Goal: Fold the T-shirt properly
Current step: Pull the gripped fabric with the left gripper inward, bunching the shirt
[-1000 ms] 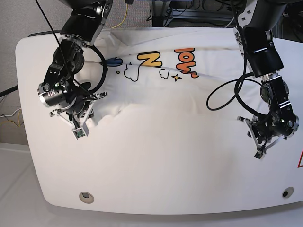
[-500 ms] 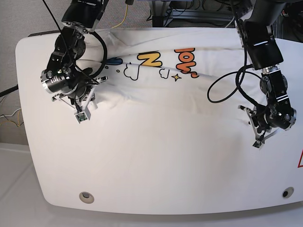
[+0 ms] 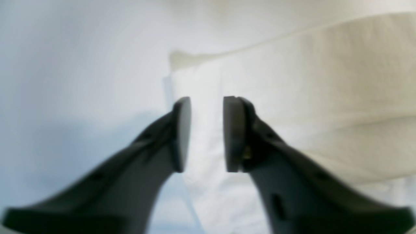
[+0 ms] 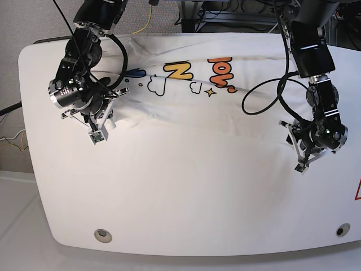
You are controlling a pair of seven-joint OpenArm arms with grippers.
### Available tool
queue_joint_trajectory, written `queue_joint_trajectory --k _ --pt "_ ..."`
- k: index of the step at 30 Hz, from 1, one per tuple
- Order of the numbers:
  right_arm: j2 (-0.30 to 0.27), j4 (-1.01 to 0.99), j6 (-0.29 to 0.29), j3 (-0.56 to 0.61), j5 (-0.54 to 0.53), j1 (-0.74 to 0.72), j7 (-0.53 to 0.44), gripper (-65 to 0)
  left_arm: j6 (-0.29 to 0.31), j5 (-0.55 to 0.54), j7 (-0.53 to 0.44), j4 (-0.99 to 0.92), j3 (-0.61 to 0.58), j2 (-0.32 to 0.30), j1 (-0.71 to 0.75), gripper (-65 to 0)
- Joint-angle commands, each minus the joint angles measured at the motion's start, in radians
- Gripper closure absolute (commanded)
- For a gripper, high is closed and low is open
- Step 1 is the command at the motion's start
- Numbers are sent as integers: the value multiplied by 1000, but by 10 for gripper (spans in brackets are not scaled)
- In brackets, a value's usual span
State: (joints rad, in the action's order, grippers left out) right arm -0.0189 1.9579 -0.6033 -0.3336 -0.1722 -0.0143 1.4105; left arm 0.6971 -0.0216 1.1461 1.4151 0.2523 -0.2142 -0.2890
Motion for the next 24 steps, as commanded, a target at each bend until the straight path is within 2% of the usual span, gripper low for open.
queue_joint_trajectory --k 1,4,7,9,18,24 --pt "-5 19 -4 0 -10 -13 -14 0 1 21 -27 22 0 -11 -6 -330" --pt "-5 19 -4 0 -10 -16 -14 0 1 55 -44 22 0 -12 -2 -450" --pt "-3 18 -4 0 -10 -17 -14 0 1 78 -51 22 2 -15 17 -529" --pt "-3 18 -4 0 -8 -19 -14 0 1 88 -59 23 2 -29 24 -551" --pt "-3 16 -4 0 -10 -22 -14 0 1 124 -94 19 6 -38 44 -557" --pt "-3 16 -4 0 -10 -22 -14 0 1 127 -154 -4 6 -35 69 -557"
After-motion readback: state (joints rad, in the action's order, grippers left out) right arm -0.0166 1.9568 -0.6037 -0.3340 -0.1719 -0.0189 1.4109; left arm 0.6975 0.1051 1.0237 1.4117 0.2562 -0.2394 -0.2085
